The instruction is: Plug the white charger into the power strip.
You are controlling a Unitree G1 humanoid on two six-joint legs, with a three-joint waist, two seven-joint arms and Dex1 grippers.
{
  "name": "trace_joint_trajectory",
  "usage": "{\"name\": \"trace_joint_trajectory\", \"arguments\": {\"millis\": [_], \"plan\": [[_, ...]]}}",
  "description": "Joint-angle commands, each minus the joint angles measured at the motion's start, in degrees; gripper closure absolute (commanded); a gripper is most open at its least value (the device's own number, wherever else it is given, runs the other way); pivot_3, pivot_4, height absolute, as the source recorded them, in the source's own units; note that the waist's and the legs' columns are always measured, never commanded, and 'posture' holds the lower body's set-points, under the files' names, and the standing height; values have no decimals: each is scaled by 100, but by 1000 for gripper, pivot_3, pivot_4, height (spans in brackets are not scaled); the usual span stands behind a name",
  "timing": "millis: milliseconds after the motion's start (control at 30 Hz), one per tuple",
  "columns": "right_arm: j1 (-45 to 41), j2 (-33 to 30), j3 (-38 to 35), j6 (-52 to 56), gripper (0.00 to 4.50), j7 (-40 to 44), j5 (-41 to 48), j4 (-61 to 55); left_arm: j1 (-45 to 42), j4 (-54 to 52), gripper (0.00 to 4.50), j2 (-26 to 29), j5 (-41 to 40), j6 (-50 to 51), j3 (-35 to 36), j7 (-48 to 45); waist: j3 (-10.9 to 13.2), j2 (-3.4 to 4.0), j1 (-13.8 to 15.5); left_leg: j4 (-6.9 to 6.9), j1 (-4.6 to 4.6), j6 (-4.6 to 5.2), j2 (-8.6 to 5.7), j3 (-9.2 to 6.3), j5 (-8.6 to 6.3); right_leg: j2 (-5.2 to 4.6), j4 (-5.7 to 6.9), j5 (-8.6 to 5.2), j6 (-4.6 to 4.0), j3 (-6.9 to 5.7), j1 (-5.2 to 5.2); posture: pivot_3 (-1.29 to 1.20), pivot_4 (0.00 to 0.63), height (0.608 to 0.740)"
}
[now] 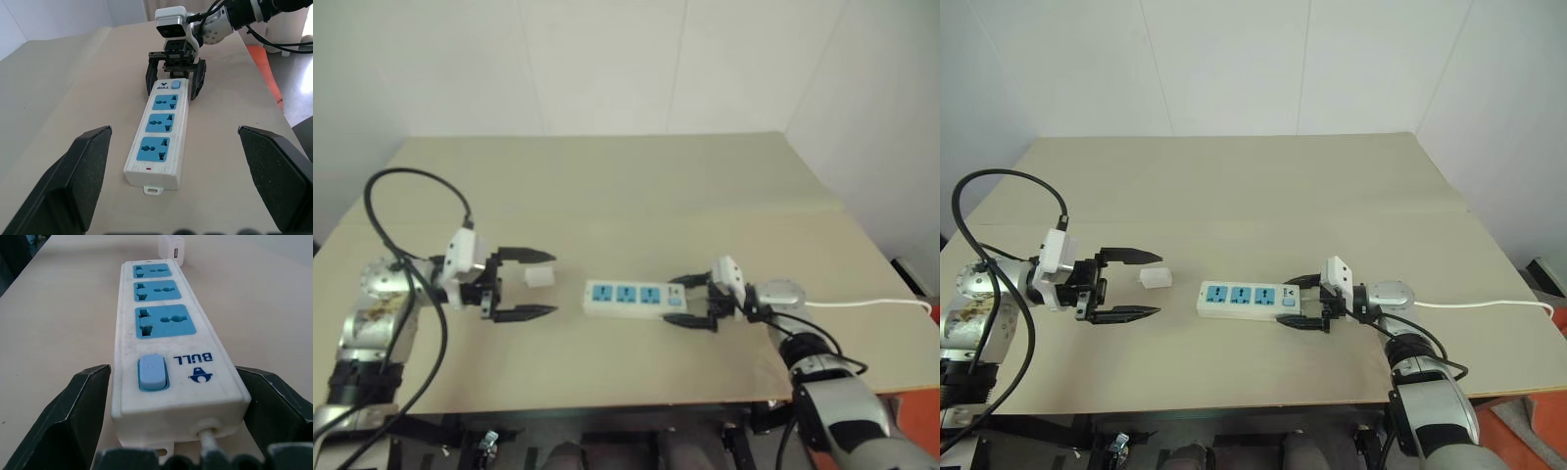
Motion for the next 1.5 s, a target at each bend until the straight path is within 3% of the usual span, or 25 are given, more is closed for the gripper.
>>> {"name": "trace_joint_trajectory", "arguments": {"millis": [33,100,300,467,567,700,867,1033,1233,1500], "plan": [[-106,-33,-113,53,633,86,0,25,8,-124,0,2,-34,-54,35,37,0,0,-12,0,0,0,0,0,0,0,0,0,0,0,0,0,150,740],[-120,-32,-111,33,1088,82,-16,55,10,-123,0,-4,-27,-64,32,41,0,0,-20,0,1,0,0,0,0,0,0,0,0,0,0,0,150,740],[-127,-8,-138,-32,1086,-6,-3,6,2,-189,0,-57,-103,-37,91,127,0,0,-22,0,1,0,0,-1,0,0,0,0,0,0,1,0,150,740],[-37,-26,-111,-28,1086,154,51,-238,-388,-531,0,-180,743,6,-103,1410,0,-1,-15,0,0,0,0,-5,0,0,1,0,0,-1,1,0,150,740],[79,-35,-81,-17,1086,215,66,-457,-1168,-552,0,123,974,936,-580,1369,1,-1,-1,0,-5,0,-2,-9,0,-1,0,1,1,-5,1,0,150,740],[281,-62,-21,33,1086,231,50,-767,-2879,239,0,682,2086,2503,-2198,423,5,2,-31,0,-12,0,-8,-12,0,1,-4,0,5,-6,-2,0,150,740],[491,-115,102,26,1086,215,-48,-989,-4604,2066,0,317,3427,1830,-3620,-590,9,10,-47,-1,-5,0,-10,-9,0,2,2,-28,51,-5,0,0,150,740],[691,-107,147,115,1086,108,-58,-1257,-5286,3439,0,-133,4137,631,-4594,-815,12,13,-59,-2,-14,0,-8,-9,0,4,1,-28,49,-2,-8,0,150,740],[887,-129,174,196,1086,-32,-83,-1535,-5571,4644,0,-656,4562,-77,-4832,-815,13,12,-40,-1,-16,0,-9,-10,0,4,4,-29,51,0,-9,0,150,740],[1032,-119,203,314,1086,-216,-97,-1766,-5518,5327,0,-1093,5144,-189,-4741,-578,14,10,-53,-1,-19,0,-9,-11,0,4,5,-29,51,1,-10,0,150,740]]}}
